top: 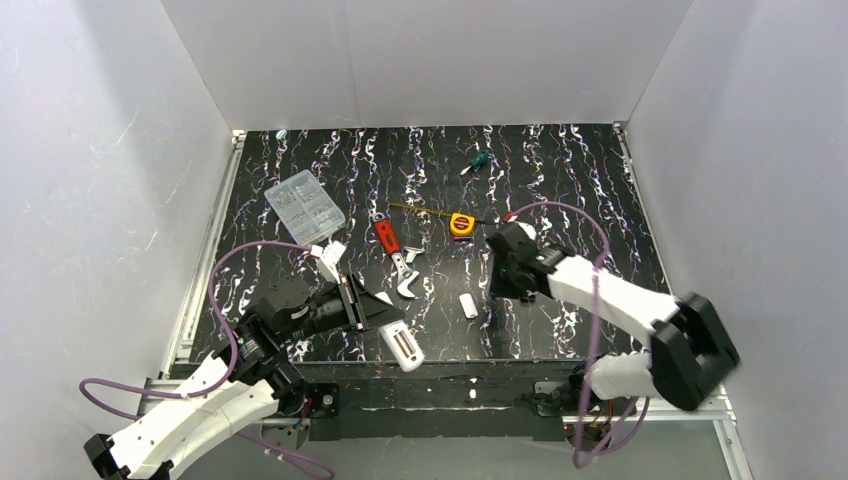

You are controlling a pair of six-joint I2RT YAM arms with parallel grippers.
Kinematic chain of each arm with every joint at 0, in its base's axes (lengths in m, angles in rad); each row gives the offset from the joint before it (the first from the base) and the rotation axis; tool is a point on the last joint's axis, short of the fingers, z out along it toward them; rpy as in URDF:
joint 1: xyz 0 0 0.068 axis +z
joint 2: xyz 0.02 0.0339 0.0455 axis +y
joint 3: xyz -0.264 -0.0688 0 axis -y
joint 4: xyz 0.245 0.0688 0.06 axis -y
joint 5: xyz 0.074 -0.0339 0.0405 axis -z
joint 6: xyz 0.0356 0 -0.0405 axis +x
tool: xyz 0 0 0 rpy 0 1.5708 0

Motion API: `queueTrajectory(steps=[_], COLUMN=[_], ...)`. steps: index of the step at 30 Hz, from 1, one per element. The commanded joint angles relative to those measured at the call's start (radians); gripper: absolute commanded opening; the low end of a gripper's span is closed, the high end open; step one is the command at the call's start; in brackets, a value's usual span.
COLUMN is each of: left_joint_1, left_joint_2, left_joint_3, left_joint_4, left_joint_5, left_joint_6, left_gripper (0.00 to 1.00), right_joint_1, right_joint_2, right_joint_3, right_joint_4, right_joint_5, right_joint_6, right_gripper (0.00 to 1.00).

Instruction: Load the batteries into the remote control

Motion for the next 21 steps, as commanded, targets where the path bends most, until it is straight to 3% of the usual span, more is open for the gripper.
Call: queueTrajectory(steps=[1,5,11,17,21], left_joint_1=[-0.004,-0.003,-0.003,-0.003,-0.003], left_joint_2=[-0.001,0.013,0.037,0.050,0.060], left_joint_3=[0.032,0.029,0.047,0.062,0.072], left_joint_4=[0.034,0.055,0.059,0.063,0.077], left_joint_5=[0.012,0.014,0.024,0.028,0.032], left_joint_6=[0.018,0.011,0.012,0.017,0.018], left_gripper=[0.00,0.00,0.00,0.00,0.00], right_joint_1=[0.005,0.004,0.006,0.006,0.007], right_joint_2=[-0.320,-0.597,-0.872,-1.017,-1.038], right_joint_3=[-0.070,-0.194,-0.262,-0.284,-0.294], right_joint_4=[0.116,0.263,0.330,0.410,0.483], right_joint_5=[-0.087,-0.200,-0.290,-0.409,-0.576], right_joint_6=[-0.053,0.004,0.149,0.170,0.142], right_gripper=[0.01,0.01,0.01,0.01,0.01])
